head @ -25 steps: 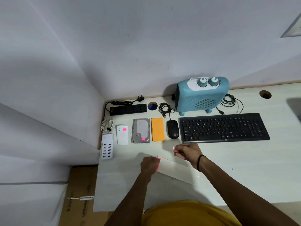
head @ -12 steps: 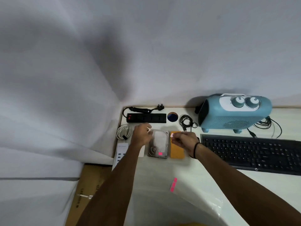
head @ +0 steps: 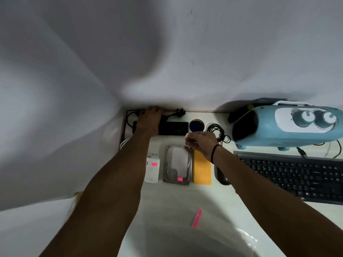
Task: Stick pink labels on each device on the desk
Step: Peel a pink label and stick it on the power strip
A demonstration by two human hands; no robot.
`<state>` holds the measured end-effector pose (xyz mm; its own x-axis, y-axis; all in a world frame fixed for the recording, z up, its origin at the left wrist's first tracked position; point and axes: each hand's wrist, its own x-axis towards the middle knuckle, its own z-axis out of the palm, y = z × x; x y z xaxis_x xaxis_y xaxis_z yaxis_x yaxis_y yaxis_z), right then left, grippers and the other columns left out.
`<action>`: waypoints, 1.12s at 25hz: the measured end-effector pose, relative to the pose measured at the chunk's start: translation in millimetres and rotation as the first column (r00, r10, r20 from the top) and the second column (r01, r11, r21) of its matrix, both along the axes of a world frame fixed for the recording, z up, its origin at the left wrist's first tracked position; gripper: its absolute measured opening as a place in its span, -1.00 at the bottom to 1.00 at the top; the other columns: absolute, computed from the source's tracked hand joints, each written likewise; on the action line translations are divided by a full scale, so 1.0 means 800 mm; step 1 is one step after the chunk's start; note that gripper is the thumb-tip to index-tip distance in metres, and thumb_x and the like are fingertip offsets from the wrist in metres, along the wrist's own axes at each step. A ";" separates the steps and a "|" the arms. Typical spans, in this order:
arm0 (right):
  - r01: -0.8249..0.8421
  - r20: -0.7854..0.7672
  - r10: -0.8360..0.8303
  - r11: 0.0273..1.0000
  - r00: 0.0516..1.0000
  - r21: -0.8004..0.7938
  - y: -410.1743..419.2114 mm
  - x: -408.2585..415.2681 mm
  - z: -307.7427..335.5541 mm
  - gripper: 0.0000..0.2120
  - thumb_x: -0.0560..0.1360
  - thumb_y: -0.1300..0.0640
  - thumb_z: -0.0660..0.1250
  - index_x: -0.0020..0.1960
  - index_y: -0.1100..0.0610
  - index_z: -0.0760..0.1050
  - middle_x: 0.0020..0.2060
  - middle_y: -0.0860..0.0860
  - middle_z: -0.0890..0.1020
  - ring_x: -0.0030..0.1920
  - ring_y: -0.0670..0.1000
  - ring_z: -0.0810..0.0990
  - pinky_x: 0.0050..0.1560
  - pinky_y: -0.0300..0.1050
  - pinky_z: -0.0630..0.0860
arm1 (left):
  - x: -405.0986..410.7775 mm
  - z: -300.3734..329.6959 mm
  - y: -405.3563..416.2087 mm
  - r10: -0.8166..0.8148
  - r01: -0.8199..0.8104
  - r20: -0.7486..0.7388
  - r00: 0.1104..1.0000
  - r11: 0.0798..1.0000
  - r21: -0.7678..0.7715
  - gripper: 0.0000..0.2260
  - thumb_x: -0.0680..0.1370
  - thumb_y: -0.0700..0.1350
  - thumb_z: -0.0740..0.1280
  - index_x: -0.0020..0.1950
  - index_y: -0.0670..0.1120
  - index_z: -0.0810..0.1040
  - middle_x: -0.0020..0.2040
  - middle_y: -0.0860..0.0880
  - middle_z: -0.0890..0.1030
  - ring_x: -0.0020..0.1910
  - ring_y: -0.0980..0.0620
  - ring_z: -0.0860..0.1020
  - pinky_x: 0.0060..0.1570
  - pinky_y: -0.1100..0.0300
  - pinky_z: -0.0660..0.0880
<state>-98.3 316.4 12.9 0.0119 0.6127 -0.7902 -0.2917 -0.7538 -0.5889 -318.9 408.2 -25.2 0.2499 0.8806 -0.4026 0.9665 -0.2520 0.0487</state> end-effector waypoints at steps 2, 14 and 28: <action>0.015 -0.020 -0.015 1.000 1.000 -0.013 0.002 0.000 -0.009 -0.96 0.49 0.35 0.41 -0.08 0.31 0.62 -0.19 0.17 0.68 -0.21 0.05 0.67 -0.06 -0.17 0.67 | 0.003 -0.009 0.004 -0.035 0.030 -0.096 0.995 0.998 -0.050 -0.12 0.23 -0.12 0.63 0.49 0.01 0.33 0.43 -0.10 0.40 0.45 -0.18 0.36 0.35 -0.28 0.36; 0.057 -0.055 -0.053 0.996 0.997 0.067 -0.010 0.029 0.021 -0.92 0.49 0.37 0.38 -0.03 0.34 0.61 -0.15 0.21 0.67 -0.18 0.07 0.68 -0.07 -0.21 0.67 | 0.038 0.033 -0.008 0.043 -0.043 0.014 0.999 0.999 -0.021 -0.14 0.24 -0.09 0.58 0.46 0.00 0.26 0.35 -0.23 0.40 0.37 -0.27 0.38 0.29 -0.40 0.35; -0.022 -0.032 0.047 0.835 0.998 0.550 -0.097 0.085 0.236 -0.83 0.41 0.33 0.49 0.00 0.26 0.63 -0.13 0.26 0.64 -0.10 0.12 0.66 -0.11 -0.26 0.63 | 0.106 0.236 -0.231 0.730 0.243 0.484 -0.482 0.642 -0.727 -0.50 0.47 -0.07 0.09 0.33 -0.04 0.60 0.10 -0.31 0.56 -0.05 -0.20 0.50 0.00 -0.10 0.46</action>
